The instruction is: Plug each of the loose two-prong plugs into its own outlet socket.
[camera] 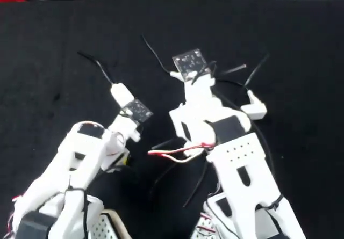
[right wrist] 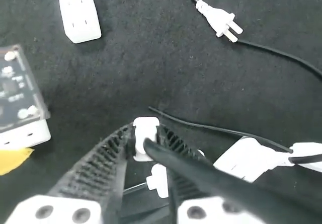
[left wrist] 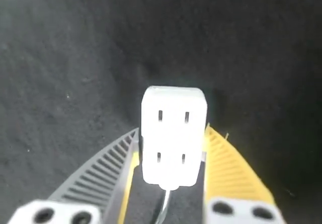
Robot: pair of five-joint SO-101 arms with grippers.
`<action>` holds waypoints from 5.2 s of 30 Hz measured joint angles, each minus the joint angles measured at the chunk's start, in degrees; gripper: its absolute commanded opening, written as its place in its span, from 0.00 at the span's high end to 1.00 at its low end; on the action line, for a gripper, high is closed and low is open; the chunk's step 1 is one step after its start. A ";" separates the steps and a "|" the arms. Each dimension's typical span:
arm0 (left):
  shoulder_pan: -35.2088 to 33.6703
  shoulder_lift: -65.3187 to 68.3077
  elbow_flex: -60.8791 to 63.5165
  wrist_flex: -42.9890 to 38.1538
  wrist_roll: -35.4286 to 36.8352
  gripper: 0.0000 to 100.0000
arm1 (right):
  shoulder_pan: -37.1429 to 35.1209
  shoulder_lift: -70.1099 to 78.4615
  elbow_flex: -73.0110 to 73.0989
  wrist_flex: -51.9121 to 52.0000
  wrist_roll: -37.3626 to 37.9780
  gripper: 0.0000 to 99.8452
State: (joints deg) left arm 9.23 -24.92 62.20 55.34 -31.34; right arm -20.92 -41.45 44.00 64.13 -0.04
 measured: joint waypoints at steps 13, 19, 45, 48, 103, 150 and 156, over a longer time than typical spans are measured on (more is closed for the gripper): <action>-3.16 17.23 -18.11 -0.18 -9.05 0.80 | 0.00 0.00 0.00 0.00 0.00 0.99; -3.60 18.99 -20.48 -0.53 -9.23 0.64 | 0.00 0.09 0.00 0.00 0.00 0.99; -29.54 -30.68 2.55 1.41 -4.04 0.67 | -17.49 0.44 29.80 -50.55 -0.18 0.99; -33.05 -40.44 8.88 0.88 -3.08 0.67 | -20.66 0.97 30.95 -54.77 -0.18 0.99; -28.13 -61.54 24.53 2.11 12.31 0.67 | -22.24 10.55 -16.44 21.98 6.59 0.99; 12.84 6.42 -10.46 3.78 37.54 0.76 | 3.69 4.40 -26.90 33.14 17.23 0.98; 10.20 6.42 -13.98 3.78 37.36 0.76 | 3.69 4.40 -26.99 33.14 17.23 0.98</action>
State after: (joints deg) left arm 19.43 -18.51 48.22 59.12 6.02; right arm -17.23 -37.05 17.01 97.27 17.19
